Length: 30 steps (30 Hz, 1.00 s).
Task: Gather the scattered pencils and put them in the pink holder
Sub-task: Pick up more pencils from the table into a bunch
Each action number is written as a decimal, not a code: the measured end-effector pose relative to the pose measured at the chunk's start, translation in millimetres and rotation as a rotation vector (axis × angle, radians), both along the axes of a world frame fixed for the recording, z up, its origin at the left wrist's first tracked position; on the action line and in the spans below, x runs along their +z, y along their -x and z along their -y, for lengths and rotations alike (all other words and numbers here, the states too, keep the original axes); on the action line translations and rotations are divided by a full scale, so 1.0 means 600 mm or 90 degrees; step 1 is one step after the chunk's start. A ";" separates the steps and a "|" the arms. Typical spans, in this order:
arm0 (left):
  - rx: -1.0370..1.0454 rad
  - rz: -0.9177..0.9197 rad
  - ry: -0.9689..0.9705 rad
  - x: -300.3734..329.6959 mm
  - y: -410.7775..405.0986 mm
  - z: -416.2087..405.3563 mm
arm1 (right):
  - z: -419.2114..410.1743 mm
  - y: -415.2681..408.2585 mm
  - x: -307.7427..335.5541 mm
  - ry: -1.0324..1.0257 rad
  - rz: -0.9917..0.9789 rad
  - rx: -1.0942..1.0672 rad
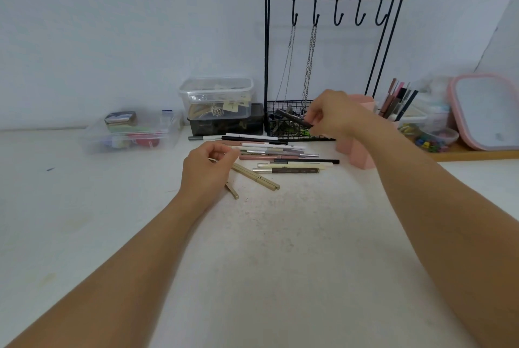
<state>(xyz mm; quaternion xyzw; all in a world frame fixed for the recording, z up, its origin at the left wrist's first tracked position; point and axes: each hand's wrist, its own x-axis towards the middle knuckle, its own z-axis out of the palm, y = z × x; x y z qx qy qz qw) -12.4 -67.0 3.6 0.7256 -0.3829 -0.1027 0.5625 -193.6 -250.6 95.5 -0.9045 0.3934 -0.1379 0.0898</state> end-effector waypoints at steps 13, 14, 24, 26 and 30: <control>-0.111 -0.124 0.138 0.011 0.014 -0.004 | -0.155 -0.105 -0.071 -0.433 0.289 0.297; -0.101 -0.113 0.135 0.012 0.015 -0.005 | -0.155 -0.105 -0.071 -0.433 0.293 0.288; -0.035 -0.284 0.157 0.025 0.006 -0.004 | -0.021 -0.030 -0.061 -0.012 -0.030 0.032; -0.046 -0.344 0.172 0.027 0.003 -0.002 | -0.014 -0.029 -0.072 -0.041 -0.011 0.025; -0.083 -0.415 0.209 0.020 -0.004 -0.002 | -0.009 -0.031 -0.082 -0.040 0.027 0.025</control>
